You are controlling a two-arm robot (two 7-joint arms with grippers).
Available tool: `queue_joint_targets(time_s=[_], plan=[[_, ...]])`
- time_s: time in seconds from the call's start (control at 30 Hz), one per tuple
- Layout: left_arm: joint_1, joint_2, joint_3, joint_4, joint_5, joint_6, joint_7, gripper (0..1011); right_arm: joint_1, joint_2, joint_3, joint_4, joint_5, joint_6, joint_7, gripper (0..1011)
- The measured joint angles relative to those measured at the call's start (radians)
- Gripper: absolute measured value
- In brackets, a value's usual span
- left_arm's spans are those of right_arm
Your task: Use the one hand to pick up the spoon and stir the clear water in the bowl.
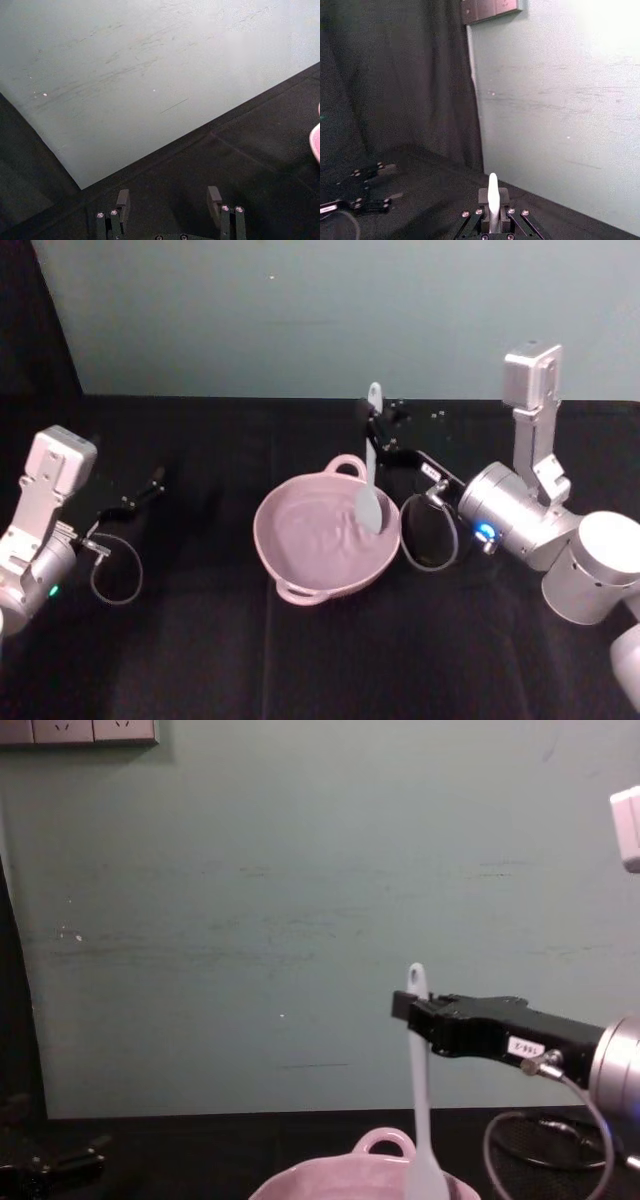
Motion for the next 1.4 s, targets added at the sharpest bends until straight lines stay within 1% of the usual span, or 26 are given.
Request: queue_joint_targets(time_s=[0.1,0.33,0.5,0.57,0.7,0.83,1.03,1.1,1.23,1.33,1.4], plan=[[0.0,0.0,0.0,0.0,0.0,0.0,0.0,1011,-0.007,-0.002,-0.015,-0.015,-0.008,0.007,0.003,114],[0.0,0.0,0.0,0.0,0.0,0.0,0.0,1011,-0.001,-0.037,-0.073,-0.014,-0.019,0.014,0.033,114],[0.0,0.0,0.0,0.0,0.0,0.0,0.0,1011,0.027,-0.078,-0.116,0.025,-0.02,0.008,0.06,114],[0.0,0.0,0.0,0.0,0.0,0.0,0.0,1011,0.043,-0.094,-0.128,0.045,-0.02,0.001,0.068,114],[0.0,0.0,0.0,0.0,0.0,0.0,0.0,1011,0.071,-0.114,-0.139,0.082,-0.022,-0.012,0.077,114],[0.0,0.0,0.0,0.0,0.0,0.0,0.0,1011,0.093,-0.126,-0.139,0.112,-0.023,-0.026,0.077,114],[0.0,0.0,0.0,0.0,0.0,0.0,0.0,1011,0.114,-0.132,-0.121,0.157,-0.022,-0.042,0.07,114],[0.0,0.0,0.0,0.0,0.0,0.0,0.0,1011,0.118,-0.131,-0.109,0.171,-0.021,-0.046,0.061,114],[0.0,0.0,0.0,0.0,0.0,0.0,0.0,1011,0.113,-0.116,-0.082,0.177,-0.02,-0.048,0.042,114],[0.0,0.0,0.0,0.0,0.0,0.0,0.0,1011,0.093,-0.091,-0.052,0.156,-0.019,-0.046,0.019,114],[0.0,0.0,0.0,0.0,0.0,0.0,0.0,1011,0.083,-0.08,-0.039,0.14,-0.02,-0.044,0.01,114]])
